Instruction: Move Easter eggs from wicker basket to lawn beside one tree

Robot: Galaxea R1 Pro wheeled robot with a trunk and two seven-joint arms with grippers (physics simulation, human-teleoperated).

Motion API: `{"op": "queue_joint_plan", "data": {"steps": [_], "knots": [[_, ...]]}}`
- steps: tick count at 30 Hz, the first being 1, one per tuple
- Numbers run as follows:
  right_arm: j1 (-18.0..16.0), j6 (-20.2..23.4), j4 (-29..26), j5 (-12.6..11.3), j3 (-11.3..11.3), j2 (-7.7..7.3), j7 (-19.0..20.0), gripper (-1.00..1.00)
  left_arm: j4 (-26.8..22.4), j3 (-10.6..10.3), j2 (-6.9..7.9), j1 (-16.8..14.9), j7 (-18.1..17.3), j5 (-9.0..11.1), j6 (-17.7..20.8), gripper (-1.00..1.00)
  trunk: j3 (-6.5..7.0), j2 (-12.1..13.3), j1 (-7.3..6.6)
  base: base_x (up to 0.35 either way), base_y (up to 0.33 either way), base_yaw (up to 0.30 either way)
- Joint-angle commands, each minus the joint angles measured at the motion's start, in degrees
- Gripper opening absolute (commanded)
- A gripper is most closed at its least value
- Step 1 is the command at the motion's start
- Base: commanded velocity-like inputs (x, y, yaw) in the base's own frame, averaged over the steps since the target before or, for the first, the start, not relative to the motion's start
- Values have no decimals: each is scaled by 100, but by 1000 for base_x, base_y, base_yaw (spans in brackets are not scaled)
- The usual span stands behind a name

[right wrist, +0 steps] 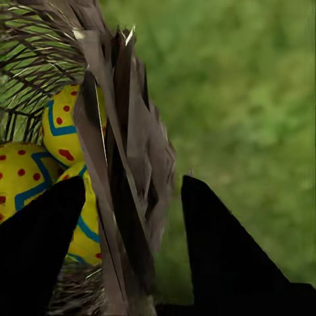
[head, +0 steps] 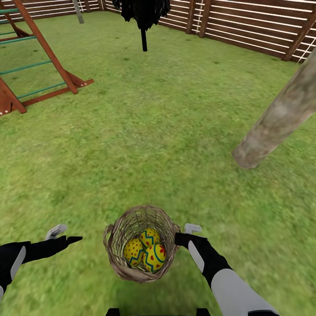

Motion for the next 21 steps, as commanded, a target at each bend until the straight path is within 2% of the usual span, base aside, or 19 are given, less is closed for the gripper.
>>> {"op": "queue_joint_plan", "data": {"steps": [1,13,21], "knots": [[-1,23,-11,-66,1,2,3,100,-1,17,-5,-3,-17,5,51,100,-3,-2,0,0,0,0],[-1,29,-11,-65,-13,2,333,100,-1,25,-23,-3,-16,7,52,100,-3,-2,0,0,0,0],[-1,29,-11,-69,-9,2,341,100,-1,25,-23,-2,-16,7,52,100,-3,-2,0,0,0,0]]}}
